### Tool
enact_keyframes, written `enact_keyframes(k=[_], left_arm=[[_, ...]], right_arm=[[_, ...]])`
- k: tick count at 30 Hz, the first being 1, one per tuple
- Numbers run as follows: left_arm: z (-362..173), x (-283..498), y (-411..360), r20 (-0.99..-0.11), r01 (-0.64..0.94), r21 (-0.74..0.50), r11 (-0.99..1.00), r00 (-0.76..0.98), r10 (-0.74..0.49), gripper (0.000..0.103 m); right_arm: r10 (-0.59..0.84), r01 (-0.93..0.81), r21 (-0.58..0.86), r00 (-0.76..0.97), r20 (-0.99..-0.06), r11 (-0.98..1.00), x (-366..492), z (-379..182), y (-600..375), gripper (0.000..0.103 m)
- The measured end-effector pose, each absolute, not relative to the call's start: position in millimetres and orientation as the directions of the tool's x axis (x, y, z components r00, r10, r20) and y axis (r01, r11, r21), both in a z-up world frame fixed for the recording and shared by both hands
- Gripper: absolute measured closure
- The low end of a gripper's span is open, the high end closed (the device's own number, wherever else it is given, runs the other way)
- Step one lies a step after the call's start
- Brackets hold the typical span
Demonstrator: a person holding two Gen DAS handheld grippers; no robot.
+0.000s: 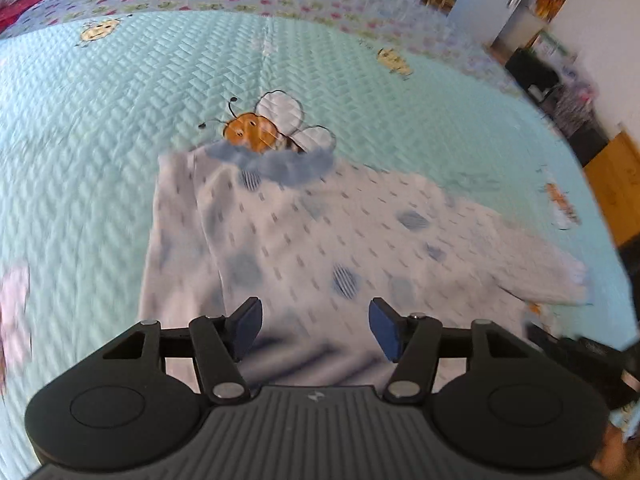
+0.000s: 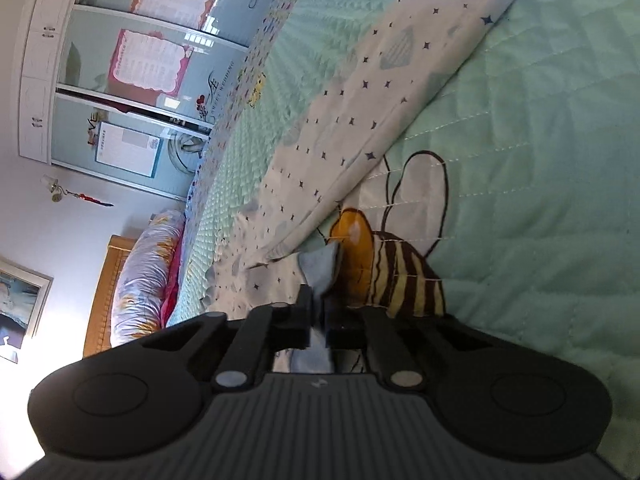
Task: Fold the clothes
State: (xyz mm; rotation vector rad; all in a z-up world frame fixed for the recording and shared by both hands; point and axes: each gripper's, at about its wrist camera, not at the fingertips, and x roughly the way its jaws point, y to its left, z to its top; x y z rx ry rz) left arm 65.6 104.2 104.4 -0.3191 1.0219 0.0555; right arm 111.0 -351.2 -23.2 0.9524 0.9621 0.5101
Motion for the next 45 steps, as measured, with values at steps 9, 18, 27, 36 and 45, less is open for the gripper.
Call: enact_keyframes(k=[9,18,27,36,45], left_arm=[[58.9,112.6,129.3,-0.875,-0.237,-0.261,0.936,0.467,-0.126,0.036],[96.0,42.3,157.3,-0.815,-0.257,-0.383,0.887,0.547,-0.193,0.038],[105.6,-74.6,184.6,-0.790,-0.299,-0.468,0.831,0.563,-0.243,0.038],[75.4,-157.0,176.3,-0.781,-0.303,-0.536,0.788,0.533,-0.326,0.038],[81.0,-182.8,186.8,-0.734,-0.292,-0.593,0.751,0.580,-0.353,0.038]], right_arm=[[0.759,-0.006,0.900,0.540,-0.364,0.436,94.7,-4.6,-346.5,0.100],[0.825,-0.239,0.870,0.496,-0.272,0.431,84.4,64.2,-302.0,0.100],[0.902,-0.621,0.658,0.237,-0.360,0.426,32.6,123.3,-193.3,0.101],[0.896,-0.710,0.607,0.075,-0.438,0.357,-18.5,132.8,-137.5,0.101],[0.920,-0.614,0.708,0.083,-0.383,0.350,-10.0,146.2,-132.9,0.101]])
